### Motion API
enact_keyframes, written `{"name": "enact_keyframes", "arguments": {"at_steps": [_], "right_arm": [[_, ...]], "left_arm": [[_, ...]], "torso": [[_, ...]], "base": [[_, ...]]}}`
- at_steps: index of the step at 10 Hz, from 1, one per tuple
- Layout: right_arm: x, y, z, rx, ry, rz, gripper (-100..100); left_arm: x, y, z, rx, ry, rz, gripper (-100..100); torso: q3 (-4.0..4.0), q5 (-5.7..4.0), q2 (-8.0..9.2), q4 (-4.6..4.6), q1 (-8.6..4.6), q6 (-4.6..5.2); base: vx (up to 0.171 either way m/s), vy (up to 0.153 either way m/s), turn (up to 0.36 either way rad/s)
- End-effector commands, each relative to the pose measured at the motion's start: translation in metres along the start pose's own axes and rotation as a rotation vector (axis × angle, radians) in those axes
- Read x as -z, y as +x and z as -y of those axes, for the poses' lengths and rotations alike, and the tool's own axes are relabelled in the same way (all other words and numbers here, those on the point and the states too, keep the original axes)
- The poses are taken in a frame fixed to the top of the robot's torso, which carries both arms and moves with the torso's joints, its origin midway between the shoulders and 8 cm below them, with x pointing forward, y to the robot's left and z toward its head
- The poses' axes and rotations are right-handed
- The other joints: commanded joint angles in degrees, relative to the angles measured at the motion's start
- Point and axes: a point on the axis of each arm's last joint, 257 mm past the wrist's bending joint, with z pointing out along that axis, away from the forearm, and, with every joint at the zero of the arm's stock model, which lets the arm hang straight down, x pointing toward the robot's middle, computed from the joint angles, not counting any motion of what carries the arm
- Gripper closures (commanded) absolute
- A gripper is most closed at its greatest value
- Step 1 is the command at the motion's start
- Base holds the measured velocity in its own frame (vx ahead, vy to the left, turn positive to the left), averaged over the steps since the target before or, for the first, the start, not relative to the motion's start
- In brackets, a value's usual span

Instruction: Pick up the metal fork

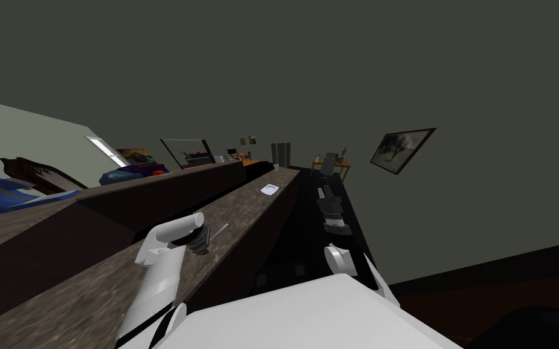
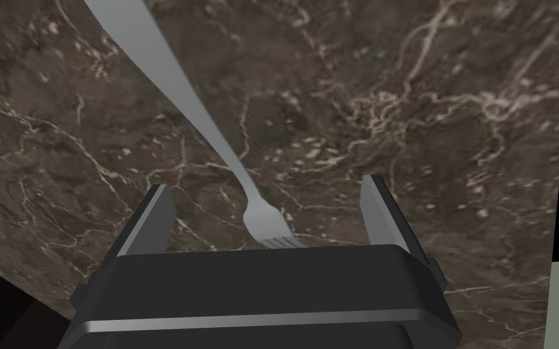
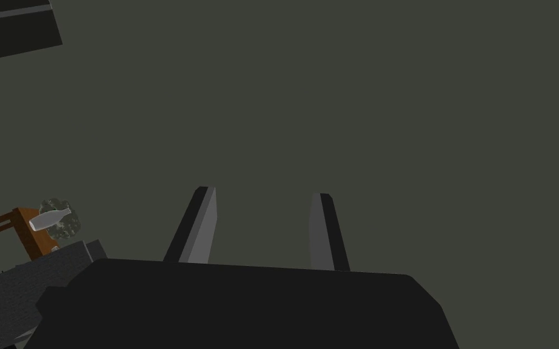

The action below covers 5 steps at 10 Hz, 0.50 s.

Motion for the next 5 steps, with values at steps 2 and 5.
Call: {"name": "enact_keyframes", "arguments": {"at_steps": [2,5], "right_arm": [[0.0,0.0,0.0,0.0,0.0,0.0,0],[0.0,0.0,0.0,0.0,0.0,0.0,0]], "left_arm": [[-0.0115,0.0018,0.0004,-0.003,0.003,-0.001,-100],[-0.0088,0.001,0.0011,-0.002,0.005,-0.001,100]], "torso": [[0.0,0.0,0.0,0.0,0.0,0.0],[0.0,0.01,0.01,-0.01,-0.01,-0.01]], "base": [[0.0,0.0,0.0],[0.0,0.0,0.0]]}}
